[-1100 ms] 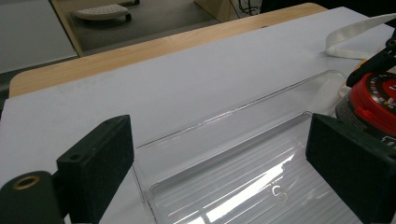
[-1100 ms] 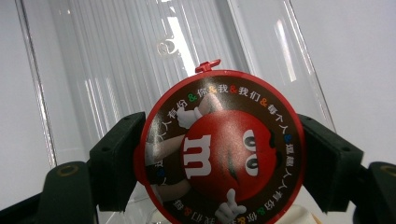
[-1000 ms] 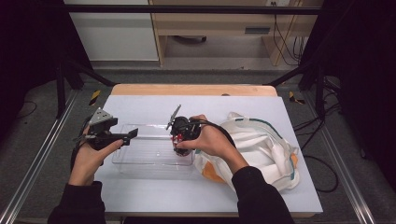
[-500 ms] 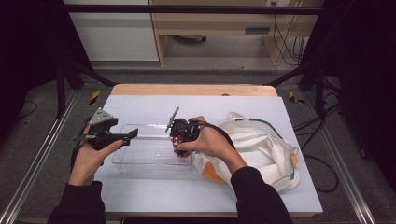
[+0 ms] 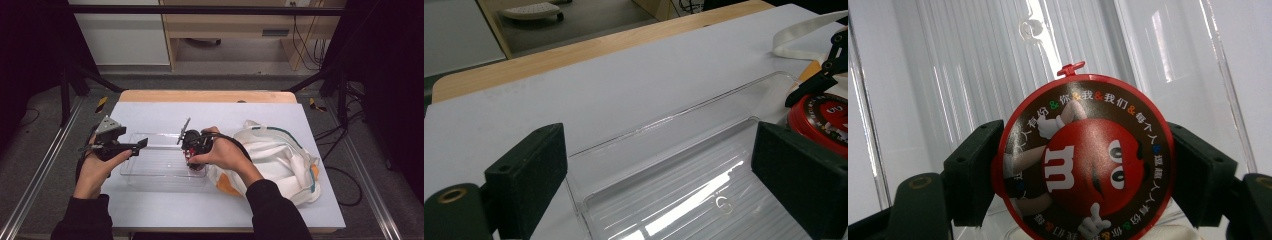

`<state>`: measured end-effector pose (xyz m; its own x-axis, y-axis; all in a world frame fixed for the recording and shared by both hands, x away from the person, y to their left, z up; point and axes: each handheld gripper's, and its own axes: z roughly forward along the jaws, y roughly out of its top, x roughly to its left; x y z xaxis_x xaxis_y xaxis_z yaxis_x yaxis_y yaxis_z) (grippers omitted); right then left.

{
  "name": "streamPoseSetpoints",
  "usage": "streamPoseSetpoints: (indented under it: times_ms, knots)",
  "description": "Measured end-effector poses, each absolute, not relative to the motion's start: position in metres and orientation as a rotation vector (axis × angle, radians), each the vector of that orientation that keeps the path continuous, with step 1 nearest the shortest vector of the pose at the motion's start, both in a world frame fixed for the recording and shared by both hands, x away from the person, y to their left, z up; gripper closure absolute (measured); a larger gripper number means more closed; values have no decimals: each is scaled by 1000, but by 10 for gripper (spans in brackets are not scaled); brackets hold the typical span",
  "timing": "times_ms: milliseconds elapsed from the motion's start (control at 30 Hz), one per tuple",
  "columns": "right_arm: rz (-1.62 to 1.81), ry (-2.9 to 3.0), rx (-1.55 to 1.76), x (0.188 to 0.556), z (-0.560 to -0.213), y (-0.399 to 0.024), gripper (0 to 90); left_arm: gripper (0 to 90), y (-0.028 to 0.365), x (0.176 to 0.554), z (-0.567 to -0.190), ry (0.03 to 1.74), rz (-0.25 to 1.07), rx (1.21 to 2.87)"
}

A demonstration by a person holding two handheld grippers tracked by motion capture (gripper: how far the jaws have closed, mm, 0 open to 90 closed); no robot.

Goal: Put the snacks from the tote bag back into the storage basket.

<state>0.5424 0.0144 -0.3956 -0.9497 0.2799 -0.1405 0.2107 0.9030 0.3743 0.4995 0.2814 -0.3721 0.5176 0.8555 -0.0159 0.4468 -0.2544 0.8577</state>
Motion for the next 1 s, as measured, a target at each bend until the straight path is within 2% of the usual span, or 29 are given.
streamPoseSetpoints:
  times_ms: [1000]
  knots:
    - [505, 2899, 380, 544, -405, 17, 237, 77, 282, 501, -374, 1078, 586, 1889]
